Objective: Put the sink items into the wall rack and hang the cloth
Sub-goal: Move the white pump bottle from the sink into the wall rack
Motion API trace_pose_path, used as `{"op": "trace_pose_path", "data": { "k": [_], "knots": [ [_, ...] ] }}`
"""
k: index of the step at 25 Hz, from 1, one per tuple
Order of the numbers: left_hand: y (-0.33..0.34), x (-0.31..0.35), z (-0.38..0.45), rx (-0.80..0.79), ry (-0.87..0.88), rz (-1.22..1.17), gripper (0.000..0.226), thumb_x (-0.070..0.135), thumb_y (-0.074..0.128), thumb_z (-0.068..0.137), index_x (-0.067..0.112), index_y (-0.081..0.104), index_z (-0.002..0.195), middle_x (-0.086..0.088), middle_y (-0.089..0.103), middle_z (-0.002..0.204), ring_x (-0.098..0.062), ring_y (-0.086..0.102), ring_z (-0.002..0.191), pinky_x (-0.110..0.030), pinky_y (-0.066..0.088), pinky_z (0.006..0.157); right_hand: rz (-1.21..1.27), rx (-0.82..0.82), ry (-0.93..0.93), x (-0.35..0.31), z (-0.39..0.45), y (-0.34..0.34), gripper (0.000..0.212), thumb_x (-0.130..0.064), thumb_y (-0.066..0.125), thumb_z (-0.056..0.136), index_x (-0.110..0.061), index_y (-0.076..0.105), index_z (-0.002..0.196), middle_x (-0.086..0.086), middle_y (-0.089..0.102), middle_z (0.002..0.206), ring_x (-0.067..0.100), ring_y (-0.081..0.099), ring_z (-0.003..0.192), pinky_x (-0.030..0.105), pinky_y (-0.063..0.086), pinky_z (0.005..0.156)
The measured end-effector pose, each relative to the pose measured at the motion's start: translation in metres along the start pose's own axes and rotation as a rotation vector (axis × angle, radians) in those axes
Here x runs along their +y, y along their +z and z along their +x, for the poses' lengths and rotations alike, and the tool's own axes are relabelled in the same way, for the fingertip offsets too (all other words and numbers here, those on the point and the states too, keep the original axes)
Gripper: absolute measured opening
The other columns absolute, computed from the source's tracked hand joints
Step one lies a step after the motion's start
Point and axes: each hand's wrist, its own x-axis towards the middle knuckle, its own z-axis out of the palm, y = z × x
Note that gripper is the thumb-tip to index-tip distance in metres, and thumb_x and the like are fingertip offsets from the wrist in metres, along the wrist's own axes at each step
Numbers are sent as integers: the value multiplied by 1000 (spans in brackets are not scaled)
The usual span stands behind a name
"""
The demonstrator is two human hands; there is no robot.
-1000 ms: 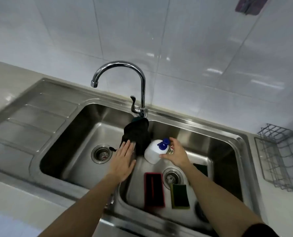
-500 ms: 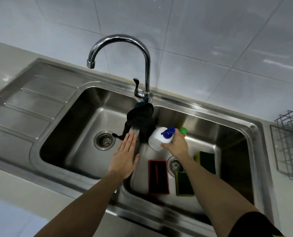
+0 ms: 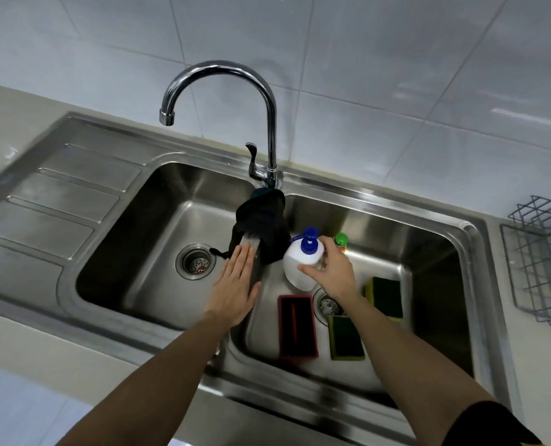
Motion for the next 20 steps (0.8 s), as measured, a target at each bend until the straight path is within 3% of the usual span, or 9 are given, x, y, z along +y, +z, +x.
{"op": "trace_pose_path", "data": {
  "k": [4, 8, 10, 14, 20],
  "knots": [
    [-15, 5, 2, 5, 55, -10, 68, 46, 27, 100, 14, 1, 153, -3, -2, 163, -14, -7, 149, -29, -5, 119, 96, 75, -39, -6, -16, -33, 68, -48, 79, 61, -34, 49, 120, -12, 67, 111, 14, 64, 102, 43, 56, 89],
    [-48, 47, 16, 110, 139, -35, 64, 45, 31, 100, 13, 14, 153, -3, 15, 162, -16, 7, 150, -35, 7, 121, 95, 212, -133, -22, -38, -101, 71, -48, 81, 61, -31, 49, 123, -16, 66, 109, 12, 66, 99, 42, 58, 87],
    [-68, 79, 25, 169, 186, -87, 62, 44, 35, 99, 14, 19, 152, -2, 20, 160, -16, 13, 149, -35, 15, 118, 64, 295, -171, -34, -52, -146, 72, -50, 80, 60, -34, 47, 122, -19, 65, 108, 8, 65, 98, 39, 58, 87],
    [-98, 155, 48, 252, 326, -141, 61, 42, 36, 99, 11, 25, 150, -7, 26, 157, -21, 22, 146, -34, 18, 121, 26, 420, -255, -60, -77, -244, 75, -48, 81, 61, -30, 46, 125, -11, 66, 119, 8, 64, 103, 33, 59, 87],
    [-126, 296, 69, 292, 437, -304, 57, 43, 35, 99, 18, 29, 150, -1, 25, 158, -18, 23, 145, -38, 26, 119, -53, 670, -397, -82, -107, -395, 77, -49, 80, 63, -24, 47, 128, -9, 65, 121, 7, 64, 104, 29, 59, 86]
  ]
}}
